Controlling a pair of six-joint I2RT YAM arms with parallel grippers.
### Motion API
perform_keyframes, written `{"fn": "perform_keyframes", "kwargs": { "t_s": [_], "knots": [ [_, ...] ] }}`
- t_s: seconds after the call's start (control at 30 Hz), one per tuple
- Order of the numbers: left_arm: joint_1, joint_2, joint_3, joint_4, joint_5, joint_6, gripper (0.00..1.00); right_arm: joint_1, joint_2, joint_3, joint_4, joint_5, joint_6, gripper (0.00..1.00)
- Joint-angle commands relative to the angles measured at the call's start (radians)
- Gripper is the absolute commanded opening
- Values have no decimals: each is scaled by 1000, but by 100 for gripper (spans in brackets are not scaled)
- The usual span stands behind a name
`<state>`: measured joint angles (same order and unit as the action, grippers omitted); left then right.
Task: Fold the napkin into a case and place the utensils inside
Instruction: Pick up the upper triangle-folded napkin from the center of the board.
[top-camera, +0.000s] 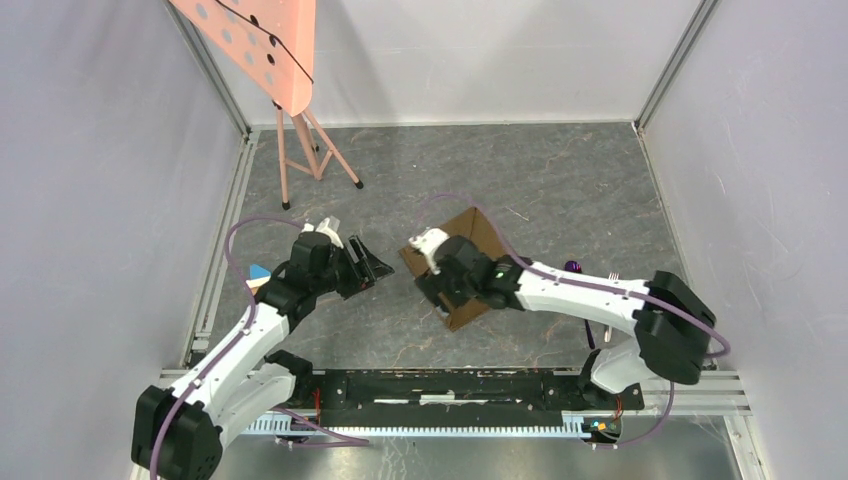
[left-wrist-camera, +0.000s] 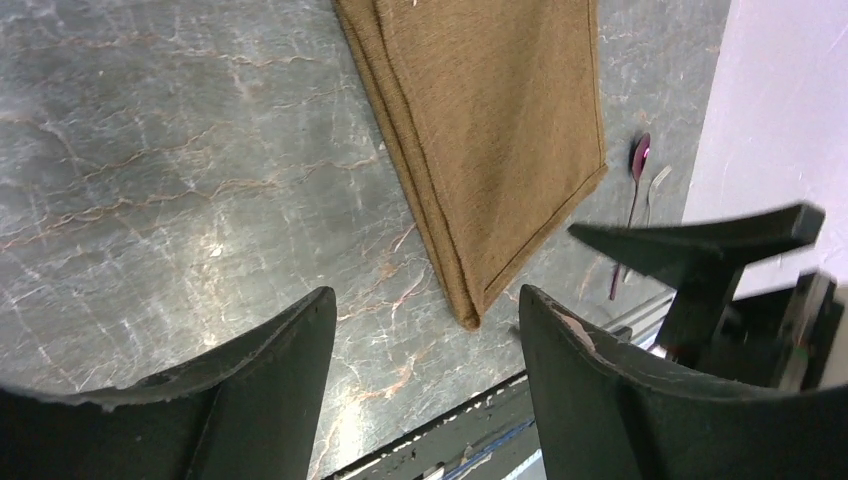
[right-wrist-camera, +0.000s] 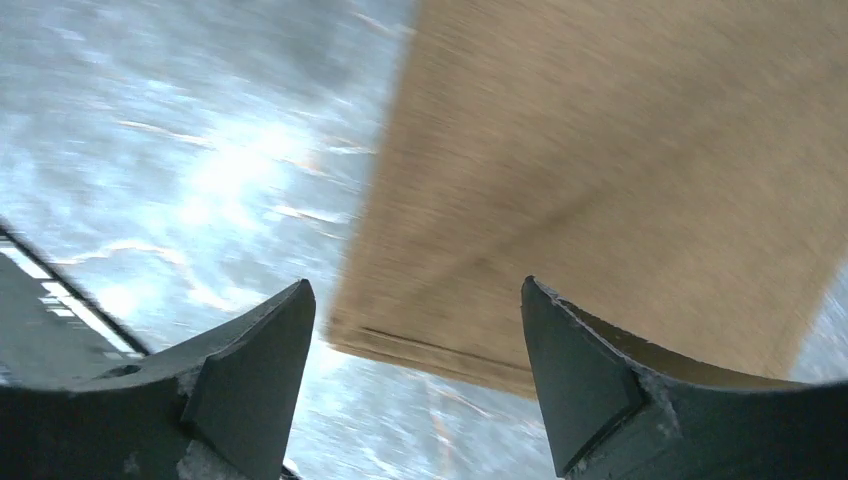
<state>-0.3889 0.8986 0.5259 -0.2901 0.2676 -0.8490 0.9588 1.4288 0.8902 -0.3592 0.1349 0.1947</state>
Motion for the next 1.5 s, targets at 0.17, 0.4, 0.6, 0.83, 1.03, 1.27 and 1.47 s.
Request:
{"fn": "perform_keyframes", "kwargs": {
  "t_s": [0.17,0.4,0.6,0.83,1.03,1.27,1.47],
  "knots": [
    [9,-105,-56,-14,-56,-46,76,145,180,162,-51,60,35,66],
    [10,-123,-74,-7,-50,-56,76,150,243,169,-53,37,15,51],
    [11,-119,-80,3,-47,-56,76,162,259,170,-47,32,18,41],
    [13,-118,-82,4,-41,-55,77,166,275,124,-26,31,11,49],
    [14,-120,-87,3,-43,-56,77,169,298,73,-12,90,-20,51],
    [17,-97,-67,-49,-99,-59,87,171,315,14,23,163,-37,33],
    [17,55,-31,17,-27,-118,94,172,255,-23,103,138,-48,0]
  ]
}}
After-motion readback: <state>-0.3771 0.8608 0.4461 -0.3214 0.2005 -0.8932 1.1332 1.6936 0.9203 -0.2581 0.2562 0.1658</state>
